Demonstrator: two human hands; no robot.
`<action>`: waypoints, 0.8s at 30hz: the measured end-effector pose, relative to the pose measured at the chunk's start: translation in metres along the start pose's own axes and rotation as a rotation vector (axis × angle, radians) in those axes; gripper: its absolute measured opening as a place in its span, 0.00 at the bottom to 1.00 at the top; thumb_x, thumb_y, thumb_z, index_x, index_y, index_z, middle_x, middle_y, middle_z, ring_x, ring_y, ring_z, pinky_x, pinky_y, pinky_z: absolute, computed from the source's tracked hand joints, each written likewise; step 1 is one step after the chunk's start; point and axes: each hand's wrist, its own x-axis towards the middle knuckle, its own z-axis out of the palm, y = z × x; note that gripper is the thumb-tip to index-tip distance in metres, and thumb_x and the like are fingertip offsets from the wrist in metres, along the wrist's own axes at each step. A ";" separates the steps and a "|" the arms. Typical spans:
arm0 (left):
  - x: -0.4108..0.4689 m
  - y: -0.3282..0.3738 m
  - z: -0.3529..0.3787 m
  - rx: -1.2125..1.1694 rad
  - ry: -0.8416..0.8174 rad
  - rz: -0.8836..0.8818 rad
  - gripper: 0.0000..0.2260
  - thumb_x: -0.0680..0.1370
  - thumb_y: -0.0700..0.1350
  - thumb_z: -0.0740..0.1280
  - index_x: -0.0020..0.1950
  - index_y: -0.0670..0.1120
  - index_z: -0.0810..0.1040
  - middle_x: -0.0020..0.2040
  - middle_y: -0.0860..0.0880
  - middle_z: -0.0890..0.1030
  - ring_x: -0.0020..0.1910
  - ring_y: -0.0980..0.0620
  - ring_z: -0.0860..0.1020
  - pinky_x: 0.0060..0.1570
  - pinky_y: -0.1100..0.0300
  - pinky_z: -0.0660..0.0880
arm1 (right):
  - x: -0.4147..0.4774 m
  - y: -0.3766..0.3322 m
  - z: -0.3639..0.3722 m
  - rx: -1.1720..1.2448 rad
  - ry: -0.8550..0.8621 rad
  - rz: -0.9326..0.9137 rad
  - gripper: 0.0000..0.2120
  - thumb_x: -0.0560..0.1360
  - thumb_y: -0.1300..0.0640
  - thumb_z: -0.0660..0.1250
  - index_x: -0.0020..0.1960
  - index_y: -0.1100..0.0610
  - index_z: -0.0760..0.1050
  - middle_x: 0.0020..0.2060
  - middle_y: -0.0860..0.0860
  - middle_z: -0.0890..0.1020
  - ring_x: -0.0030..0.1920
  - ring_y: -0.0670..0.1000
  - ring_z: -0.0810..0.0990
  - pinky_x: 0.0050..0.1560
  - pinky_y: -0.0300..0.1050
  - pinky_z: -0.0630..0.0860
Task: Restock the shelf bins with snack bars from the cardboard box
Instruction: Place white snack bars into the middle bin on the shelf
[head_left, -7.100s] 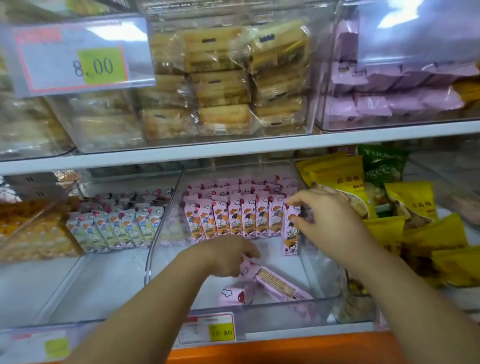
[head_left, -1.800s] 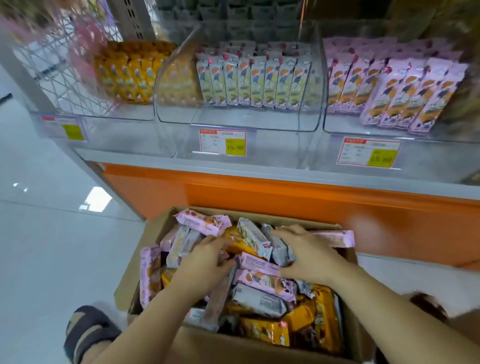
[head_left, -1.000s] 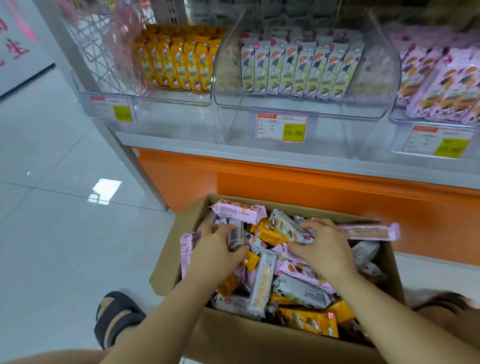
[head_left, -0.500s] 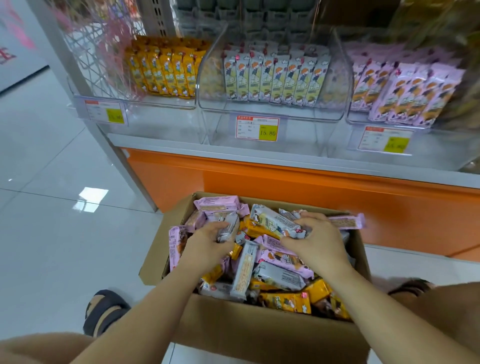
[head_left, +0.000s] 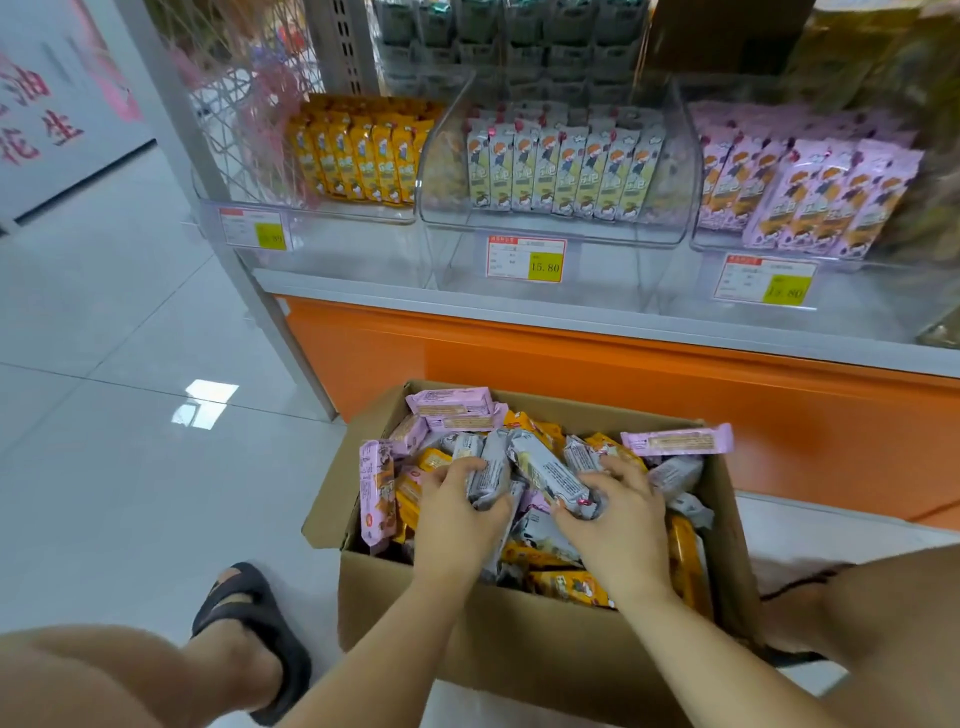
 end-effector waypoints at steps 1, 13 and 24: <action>0.000 0.003 0.003 0.005 0.035 -0.007 0.18 0.75 0.50 0.69 0.65 0.54 0.71 0.66 0.49 0.66 0.39 0.63 0.71 0.41 0.63 0.69 | 0.000 0.001 -0.001 0.009 0.009 -0.006 0.20 0.70 0.50 0.73 0.60 0.53 0.78 0.68 0.46 0.69 0.69 0.51 0.62 0.64 0.43 0.62; -0.021 0.078 -0.018 -0.196 0.286 0.378 0.14 0.73 0.43 0.70 0.56 0.56 0.75 0.59 0.54 0.72 0.57 0.58 0.71 0.43 0.79 0.65 | 0.004 -0.024 -0.081 0.239 0.242 -0.196 0.18 0.68 0.54 0.75 0.57 0.52 0.80 0.61 0.39 0.69 0.66 0.46 0.65 0.63 0.37 0.58; 0.014 0.163 -0.097 -0.178 0.388 0.722 0.12 0.75 0.46 0.69 0.58 0.55 0.75 0.57 0.53 0.72 0.46 0.67 0.70 0.40 0.79 0.66 | 0.063 -0.115 -0.163 0.261 0.371 -0.388 0.21 0.69 0.51 0.75 0.60 0.55 0.79 0.67 0.47 0.70 0.67 0.50 0.67 0.66 0.46 0.69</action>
